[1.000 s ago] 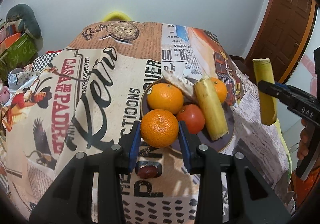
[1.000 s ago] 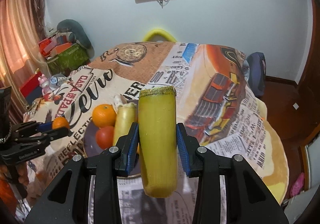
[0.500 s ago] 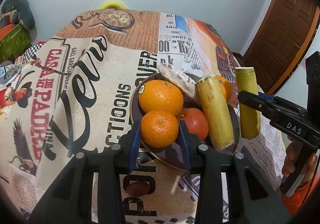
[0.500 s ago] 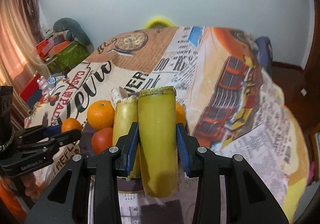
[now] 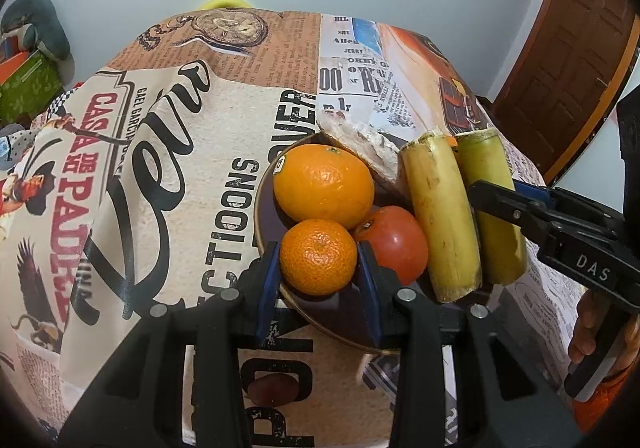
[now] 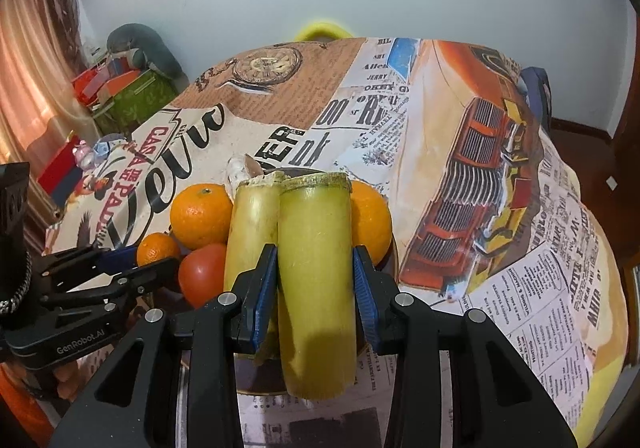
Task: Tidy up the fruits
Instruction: 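Open both grippers to release the mandarin and cylinder on the plate, then raise both grippers away from the plate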
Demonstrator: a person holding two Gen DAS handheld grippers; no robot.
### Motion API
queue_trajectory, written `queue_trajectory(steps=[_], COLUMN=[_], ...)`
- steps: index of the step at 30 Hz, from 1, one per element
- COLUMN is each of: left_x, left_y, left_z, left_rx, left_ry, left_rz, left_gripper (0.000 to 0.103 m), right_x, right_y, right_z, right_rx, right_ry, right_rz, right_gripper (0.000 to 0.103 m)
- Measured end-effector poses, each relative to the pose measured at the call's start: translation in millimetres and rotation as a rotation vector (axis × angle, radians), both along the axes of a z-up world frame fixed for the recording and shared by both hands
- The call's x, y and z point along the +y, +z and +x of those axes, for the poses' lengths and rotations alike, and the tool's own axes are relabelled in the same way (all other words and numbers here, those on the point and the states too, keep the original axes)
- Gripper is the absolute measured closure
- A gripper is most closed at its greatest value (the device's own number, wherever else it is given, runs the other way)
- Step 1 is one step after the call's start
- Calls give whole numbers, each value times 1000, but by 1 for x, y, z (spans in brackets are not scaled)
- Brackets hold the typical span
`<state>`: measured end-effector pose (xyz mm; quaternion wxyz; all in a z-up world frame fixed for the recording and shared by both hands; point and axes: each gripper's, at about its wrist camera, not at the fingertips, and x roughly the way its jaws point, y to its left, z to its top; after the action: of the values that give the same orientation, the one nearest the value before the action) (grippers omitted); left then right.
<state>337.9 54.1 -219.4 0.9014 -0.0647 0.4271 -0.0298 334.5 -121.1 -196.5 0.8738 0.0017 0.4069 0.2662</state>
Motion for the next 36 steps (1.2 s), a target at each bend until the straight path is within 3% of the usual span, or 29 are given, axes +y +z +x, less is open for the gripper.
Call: queue_trajectory(steps=[4,9,17,32,36], left_x=[1,0,-1,-3,-5], left_y=[-1,0,21,92,106], left_z=[2,1,-17,-106,-129], left_rx=[11,23,-12,-156,-187], left_ry=[0,1,-4,13,8], left_rz=[8,28,32,43,58], left_gripper=[66,55,53,53,48], right_x=[1,5,-2,-24,-31], right_y=[1,5,24,78,86], right_z=[-2,-7,-21,-96,-119], right_rx=[-1,-23,-43,-138,-152], right_ry=[0,19,22,-4,-18], right_rz=[-8,-40,-33,-49,-56], right_gripper=[69,68,66,56,51])
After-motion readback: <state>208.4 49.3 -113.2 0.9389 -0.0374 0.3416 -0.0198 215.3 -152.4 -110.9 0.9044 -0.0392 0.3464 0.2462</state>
